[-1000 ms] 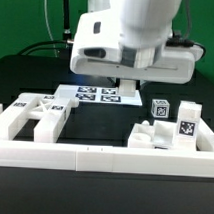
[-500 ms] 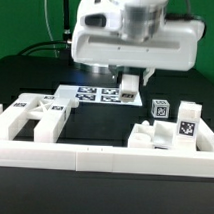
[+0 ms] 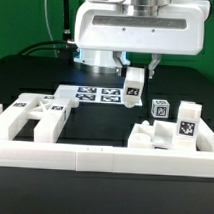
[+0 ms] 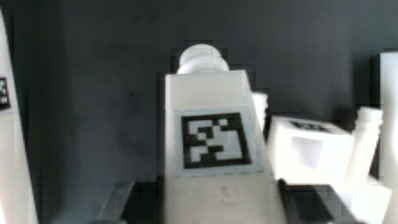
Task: Assemble chair
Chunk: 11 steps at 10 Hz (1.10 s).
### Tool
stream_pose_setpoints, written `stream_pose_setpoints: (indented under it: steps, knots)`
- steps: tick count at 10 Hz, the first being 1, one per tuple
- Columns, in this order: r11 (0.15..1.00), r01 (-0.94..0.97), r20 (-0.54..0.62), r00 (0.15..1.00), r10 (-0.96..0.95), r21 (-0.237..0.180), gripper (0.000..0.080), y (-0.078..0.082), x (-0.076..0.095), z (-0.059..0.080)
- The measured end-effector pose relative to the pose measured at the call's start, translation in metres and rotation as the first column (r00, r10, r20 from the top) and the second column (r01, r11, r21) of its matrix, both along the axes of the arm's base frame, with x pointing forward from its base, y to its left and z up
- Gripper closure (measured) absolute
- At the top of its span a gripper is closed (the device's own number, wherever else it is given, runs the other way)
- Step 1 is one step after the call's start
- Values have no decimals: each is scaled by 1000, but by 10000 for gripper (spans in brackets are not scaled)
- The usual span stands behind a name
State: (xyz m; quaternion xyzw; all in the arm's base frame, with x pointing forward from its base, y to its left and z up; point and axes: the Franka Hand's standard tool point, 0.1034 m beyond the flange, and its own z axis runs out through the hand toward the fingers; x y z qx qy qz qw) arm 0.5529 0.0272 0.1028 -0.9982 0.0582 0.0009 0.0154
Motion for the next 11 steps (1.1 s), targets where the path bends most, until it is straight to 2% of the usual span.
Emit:
stream_pose_setpoints:
  steps: [1,2,3,4,6,8,10,11]
  knots:
    - [999,30,64,997,-31,15,512,2,7,5]
    - [1000,13,146,989,-15,13,512,-1,25,17]
    - [1000,2,183,983,-3,5,512,-3,36,24]
    - [1000,5,275,961,-3,-6,512,-2,39,23]
    - [1000,8,382,924,3,-26,512,-3,38,22]
    - [999,5,408,913,8,-33,512,-4,38,18]
    - [999,-20,434,900,38,-46,512,-8,65,30]
    - [998,-34,445,894,56,-59,512,-12,75,30]
